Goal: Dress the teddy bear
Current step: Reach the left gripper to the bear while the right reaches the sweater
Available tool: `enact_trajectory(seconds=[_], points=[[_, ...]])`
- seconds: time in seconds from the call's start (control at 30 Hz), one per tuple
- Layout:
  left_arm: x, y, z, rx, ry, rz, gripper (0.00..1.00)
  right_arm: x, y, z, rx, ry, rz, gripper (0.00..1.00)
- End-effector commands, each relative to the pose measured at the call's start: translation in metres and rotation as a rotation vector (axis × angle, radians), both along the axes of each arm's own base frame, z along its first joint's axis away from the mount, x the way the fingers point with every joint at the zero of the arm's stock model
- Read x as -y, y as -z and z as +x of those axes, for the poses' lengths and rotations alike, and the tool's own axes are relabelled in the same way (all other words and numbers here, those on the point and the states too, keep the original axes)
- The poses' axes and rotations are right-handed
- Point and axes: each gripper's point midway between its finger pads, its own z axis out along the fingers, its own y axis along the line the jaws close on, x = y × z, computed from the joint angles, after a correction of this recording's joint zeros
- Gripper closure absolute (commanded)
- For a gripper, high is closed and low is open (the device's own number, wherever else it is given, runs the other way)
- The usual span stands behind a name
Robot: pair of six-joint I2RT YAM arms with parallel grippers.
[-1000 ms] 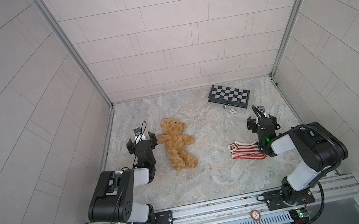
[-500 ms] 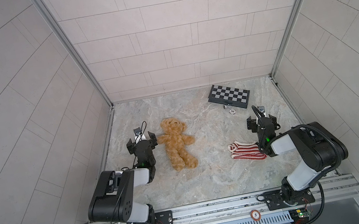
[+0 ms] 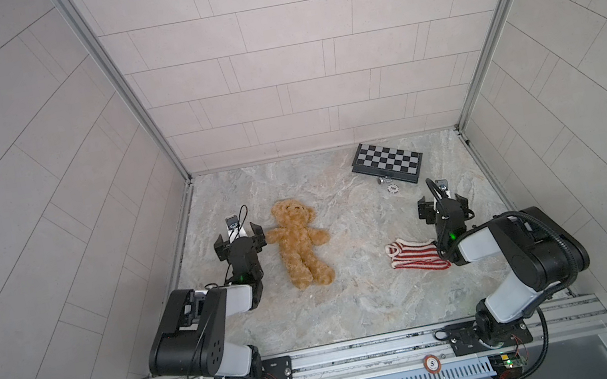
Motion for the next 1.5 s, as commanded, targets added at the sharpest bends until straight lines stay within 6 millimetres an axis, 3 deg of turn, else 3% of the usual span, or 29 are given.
enact_trajectory(seconds=[0.0, 0.13, 0.23, 0.37, 0.47, 0.53, 0.67, 0.77, 0.97, 1.1, 1.27, 1.47], points=[[-0.005, -0.021, -0.005, 0.041, -0.025, -0.014, 0.0, -0.001, -0.029, -0.01, 0.068, 0.025, -0.056, 0.01], [-0.006, -0.046, -0.02, 0.076, -0.035, -0.028, 0.0, -0.012, -0.06, -0.021, 0.101, 0.003, -0.092, 0.01], [-0.003, -0.077, -0.034, 0.125, -0.06, -0.056, 0.0, -0.011, -0.078, -0.025, 0.093, 0.047, 0.011, 0.01], [0.018, -0.105, -0.041, 0.065, -0.02, -0.246, 0.0, -0.029, -0.082, -0.028, -0.023, 0.007, 0.173, 0.01], [0.068, -0.101, -0.039, -0.085, 0.151, -0.356, 0.0, -0.06, -0.074, -0.023, -0.153, -0.101, 0.232, 0.01], [0.115, -0.089, -0.042, -0.185, 0.303, -0.395, 0.0, -0.082, -0.061, -0.022, -0.246, -0.164, 0.235, 0.01], [0.186, -0.064, -0.051, -0.375, 0.506, -0.407, 0.0, -0.119, -0.042, -0.024, -0.355, -0.31, 0.261, 0.01], [0.212, -0.044, -0.055, -0.487, 0.537, -0.309, 0.0, -0.139, -0.031, -0.033, -0.442, -0.387, 0.263, 0.01], [0.211, -0.01, -0.044, -0.565, 0.45, -0.22, 0.0, -0.161, -0.01, -0.062, -0.606, -0.462, 0.246, 0.01], [0.207, 0.013, -0.04, -0.621, 0.403, -0.171, 0.0, -0.164, -0.006, -0.076, -0.659, -0.472, 0.206, 0.01], [0.193, 0.05, -0.049, -0.682, 0.334, -0.149, 0.0, -0.162, 0.01, -0.09, -0.715, -0.437, 0.207, 0.07], [0.181, 0.068, -0.054, -0.67, 0.278, -0.161, 0.15, -0.161, 0.029, -0.104, -0.795, -0.405, 0.183, 0.19]])
